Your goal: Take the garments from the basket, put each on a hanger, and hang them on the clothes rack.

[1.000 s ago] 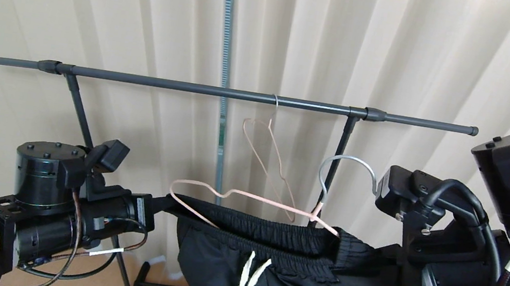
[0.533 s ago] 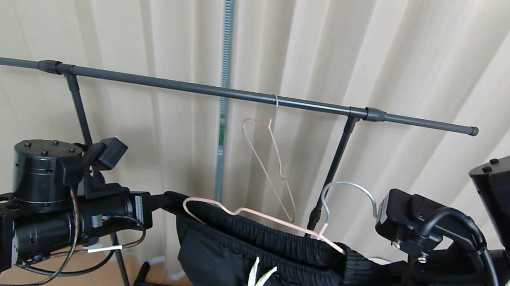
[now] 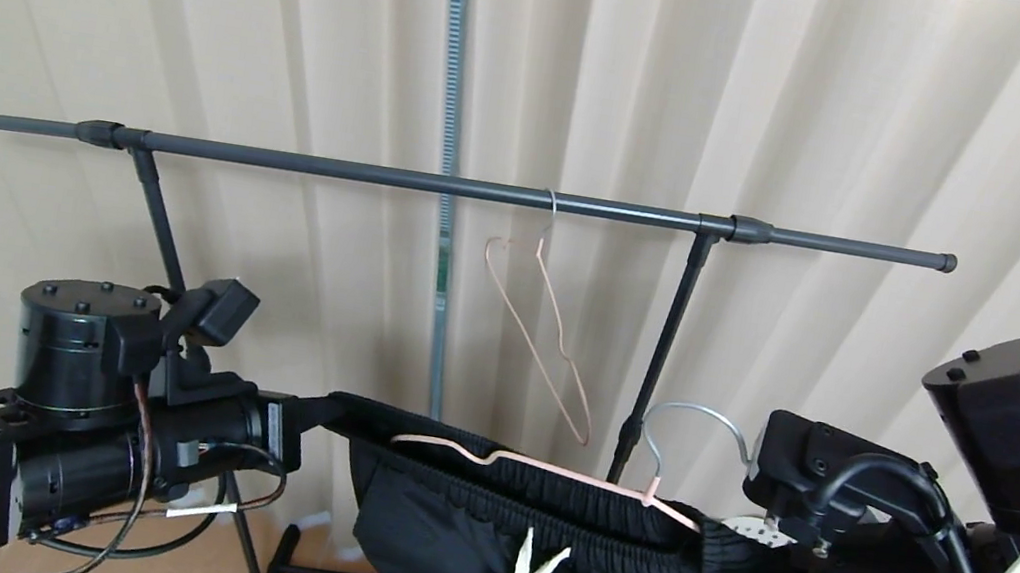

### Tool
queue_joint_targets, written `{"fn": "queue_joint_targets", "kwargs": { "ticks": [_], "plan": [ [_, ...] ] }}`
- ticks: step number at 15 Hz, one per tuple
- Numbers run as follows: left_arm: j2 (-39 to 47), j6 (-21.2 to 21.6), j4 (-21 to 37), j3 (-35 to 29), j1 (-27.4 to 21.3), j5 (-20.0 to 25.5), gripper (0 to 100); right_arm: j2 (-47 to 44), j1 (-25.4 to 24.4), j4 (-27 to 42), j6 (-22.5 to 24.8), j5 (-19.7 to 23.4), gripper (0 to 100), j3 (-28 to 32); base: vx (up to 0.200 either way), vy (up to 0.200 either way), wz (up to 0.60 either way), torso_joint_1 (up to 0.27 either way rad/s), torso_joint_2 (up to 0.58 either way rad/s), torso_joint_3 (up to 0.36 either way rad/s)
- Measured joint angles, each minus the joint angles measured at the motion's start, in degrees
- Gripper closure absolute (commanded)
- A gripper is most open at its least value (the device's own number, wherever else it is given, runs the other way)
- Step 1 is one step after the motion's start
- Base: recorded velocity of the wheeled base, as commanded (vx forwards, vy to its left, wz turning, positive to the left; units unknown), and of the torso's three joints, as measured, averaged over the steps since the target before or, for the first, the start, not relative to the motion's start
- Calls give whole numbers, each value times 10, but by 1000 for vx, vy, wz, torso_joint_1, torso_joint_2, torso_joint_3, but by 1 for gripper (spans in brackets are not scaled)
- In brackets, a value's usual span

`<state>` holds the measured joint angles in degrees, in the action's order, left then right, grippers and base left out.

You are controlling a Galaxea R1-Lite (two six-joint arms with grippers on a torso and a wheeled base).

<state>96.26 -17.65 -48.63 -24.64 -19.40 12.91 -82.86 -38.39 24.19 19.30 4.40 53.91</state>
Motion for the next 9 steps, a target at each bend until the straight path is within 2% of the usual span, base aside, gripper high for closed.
{"fn": "queue_joint_targets", "kwargs": {
  "ticks": [1,4,6,9],
  "plan": [
    [-5,7,27,-15,-1,0,100,-1,0,-2,0,-4,100,-1,0,0,0,0,0,0],
    [-16,43,177,-100,-9,-2,100,-11,0,-17,4,-16,100,-4,0,0,0,0,0,0],
    [-22,68,297,-175,-22,-10,100,-17,0,-49,5,-39,100,-15,0,0,0,0,0,0],
    [-28,97,433,-260,-48,-44,100,-16,7,-68,5,-43,100,-33,0,0,0,0,0,0]
  ]
}}
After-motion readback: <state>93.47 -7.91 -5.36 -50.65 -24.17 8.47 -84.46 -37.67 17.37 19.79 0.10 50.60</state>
